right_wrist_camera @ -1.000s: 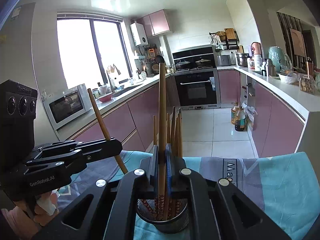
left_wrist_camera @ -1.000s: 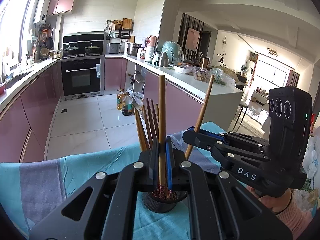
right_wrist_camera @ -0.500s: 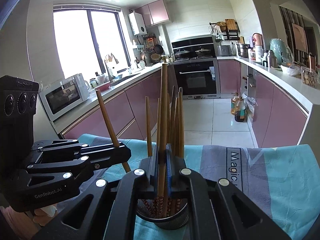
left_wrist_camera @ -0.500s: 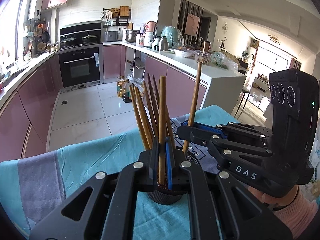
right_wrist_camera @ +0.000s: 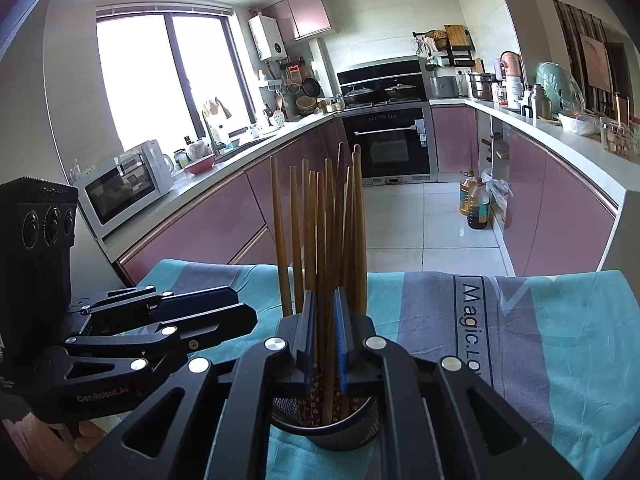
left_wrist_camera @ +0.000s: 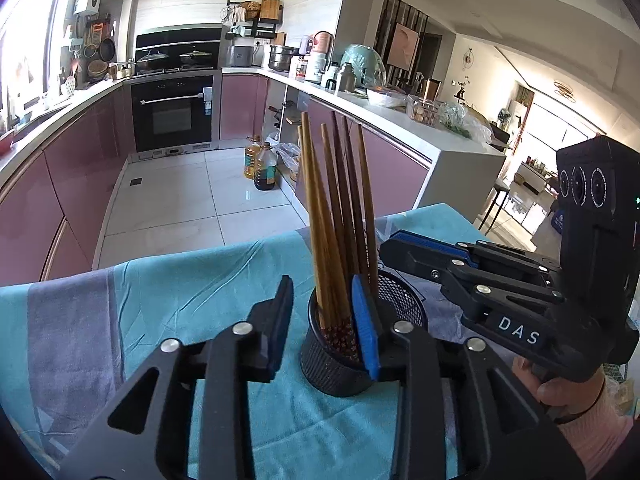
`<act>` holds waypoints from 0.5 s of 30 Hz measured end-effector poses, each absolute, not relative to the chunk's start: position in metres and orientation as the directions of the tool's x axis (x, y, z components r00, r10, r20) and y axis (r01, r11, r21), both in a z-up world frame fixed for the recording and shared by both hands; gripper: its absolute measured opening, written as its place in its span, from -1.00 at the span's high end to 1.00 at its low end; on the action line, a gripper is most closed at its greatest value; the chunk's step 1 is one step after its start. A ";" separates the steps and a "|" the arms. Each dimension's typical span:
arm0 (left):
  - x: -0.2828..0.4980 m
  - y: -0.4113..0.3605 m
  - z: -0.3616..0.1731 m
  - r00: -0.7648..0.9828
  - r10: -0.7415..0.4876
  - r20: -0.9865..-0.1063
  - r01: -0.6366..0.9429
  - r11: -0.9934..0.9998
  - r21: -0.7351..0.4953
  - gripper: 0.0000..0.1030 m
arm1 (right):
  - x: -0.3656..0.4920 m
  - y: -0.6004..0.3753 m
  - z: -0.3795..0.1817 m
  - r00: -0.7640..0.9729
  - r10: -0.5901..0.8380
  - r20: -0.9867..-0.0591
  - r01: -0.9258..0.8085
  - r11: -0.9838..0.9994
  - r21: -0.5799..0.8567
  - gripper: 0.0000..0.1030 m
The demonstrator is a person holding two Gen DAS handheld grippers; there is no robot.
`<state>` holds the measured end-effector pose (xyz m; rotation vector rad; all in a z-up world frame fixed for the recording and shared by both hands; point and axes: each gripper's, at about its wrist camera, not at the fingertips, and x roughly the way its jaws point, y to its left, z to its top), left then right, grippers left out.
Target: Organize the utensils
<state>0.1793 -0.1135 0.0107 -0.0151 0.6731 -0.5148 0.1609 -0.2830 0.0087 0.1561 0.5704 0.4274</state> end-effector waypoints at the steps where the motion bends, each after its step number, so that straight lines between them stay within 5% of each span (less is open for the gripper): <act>1: 0.176 -0.110 0.011 0.670 -0.457 -0.585 0.445 0.878 -0.176 0.33 | 0.158 -0.283 0.009 0.758 0.435 -0.486 -0.350 0.900 0.260 0.72; 4: 0.165 -0.099 0.012 0.704 -0.441 -0.557 0.425 0.890 -0.167 0.01 | 0.144 -0.282 0.010 0.769 0.436 -0.469 -0.360 0.900 0.246 0.40; 6: 0.155 -0.091 0.014 0.740 -0.414 -0.530 0.399 0.905 -0.149 -0.30 | 0.132 -0.283 0.012 0.786 0.425 -0.448 -0.356 0.905 0.233 -0.15; 8: 0.141 -0.079 0.015 0.785 -0.376 -0.493 0.357 0.924 -0.136 -0.68 | 0.118 -0.283 0.014 0.814 0.402 -0.420 -0.341 0.915 0.215 -0.52; 9: 0.135 -0.074 0.015 0.802 -0.360 -0.477 0.340 0.931 -0.132 -0.72 | 0.112 -0.283 0.014 0.823 0.394 -0.409 -0.336 0.919 0.208 -0.64; 11: 0.124 -0.062 0.015 0.837 -0.315 -0.448 0.293 0.949 -0.119 -0.89 | 0.100 -0.283 0.013 0.845 0.369 -0.388 -0.317 0.929 0.192 -0.74; 15: 0.101 -0.043 0.015 0.884 -0.240 -0.401 0.220 0.971 -0.097 -0.89 | 0.081 -0.279 0.009 0.867 0.346 -0.358 -0.304 0.937 0.170 -0.88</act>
